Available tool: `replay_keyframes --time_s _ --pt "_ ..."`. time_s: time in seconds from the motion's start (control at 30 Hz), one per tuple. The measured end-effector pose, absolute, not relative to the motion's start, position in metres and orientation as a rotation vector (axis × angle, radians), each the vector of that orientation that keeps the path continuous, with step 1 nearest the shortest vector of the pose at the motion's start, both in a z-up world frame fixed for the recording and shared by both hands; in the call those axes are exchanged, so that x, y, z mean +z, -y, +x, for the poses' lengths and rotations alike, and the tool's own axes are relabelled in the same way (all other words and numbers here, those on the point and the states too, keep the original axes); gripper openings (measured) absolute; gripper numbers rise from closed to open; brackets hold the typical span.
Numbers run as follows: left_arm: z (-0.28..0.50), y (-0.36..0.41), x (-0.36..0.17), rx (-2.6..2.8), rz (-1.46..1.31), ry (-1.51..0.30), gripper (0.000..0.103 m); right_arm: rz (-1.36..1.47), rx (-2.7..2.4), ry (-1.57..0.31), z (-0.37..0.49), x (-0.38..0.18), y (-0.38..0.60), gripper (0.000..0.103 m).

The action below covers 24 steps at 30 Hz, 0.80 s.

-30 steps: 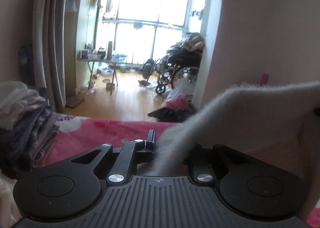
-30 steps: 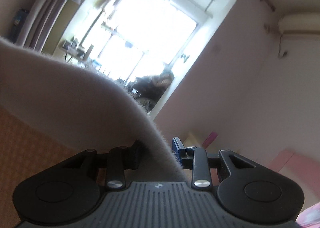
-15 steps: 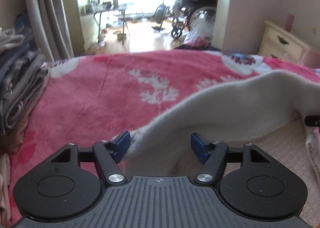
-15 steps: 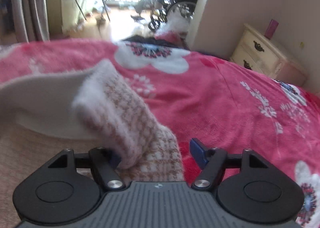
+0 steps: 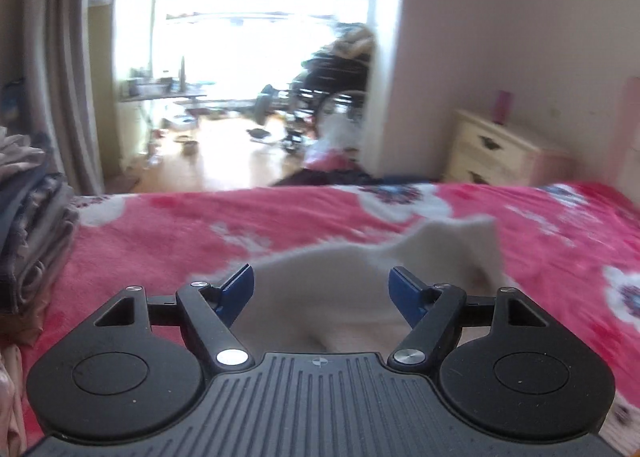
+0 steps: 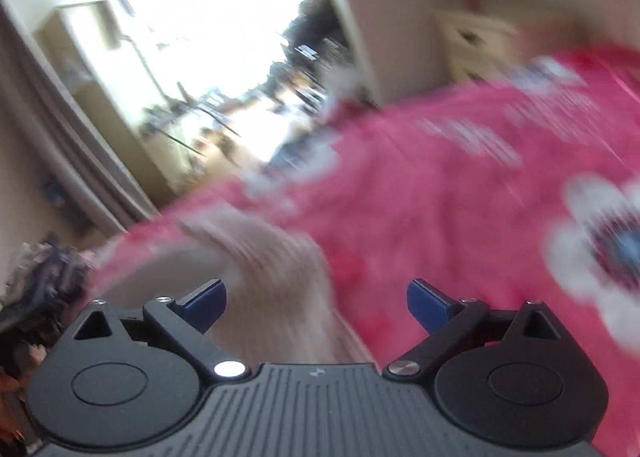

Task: Fold clothes

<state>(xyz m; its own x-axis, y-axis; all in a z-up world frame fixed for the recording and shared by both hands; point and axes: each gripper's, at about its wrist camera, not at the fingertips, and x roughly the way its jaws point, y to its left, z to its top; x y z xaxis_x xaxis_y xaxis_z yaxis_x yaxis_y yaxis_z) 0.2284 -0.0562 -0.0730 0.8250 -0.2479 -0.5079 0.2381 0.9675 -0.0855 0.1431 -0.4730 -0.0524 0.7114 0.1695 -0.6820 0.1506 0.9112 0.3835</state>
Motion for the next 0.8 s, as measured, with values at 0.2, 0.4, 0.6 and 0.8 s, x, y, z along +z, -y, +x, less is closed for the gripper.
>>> replay_keyframes --time_s 0.2,0.4,0.6,0.8 --pt "0.167 0.076 -0.066 -0.443 0.066 -0.574 0.075 0.59 -0.078 -0.943 0.056 -0.106 0.498 0.099" --pt "0.124 0.028 -0.054 -0.319 0.15 -0.657 0.075 0.495 -0.014 -0.891 0.027 -0.094 0.461 0.098" --pt "0.078 -0.063 -0.064 -0.085 0.099 -0.773 0.075 0.201 0.278 -0.802 0.032 -0.049 0.363 0.098" --pt "0.044 -0.088 -0.131 -0.107 -0.056 -1.01 0.075 -0.038 0.656 -0.909 0.032 -0.062 0.233 0.097"
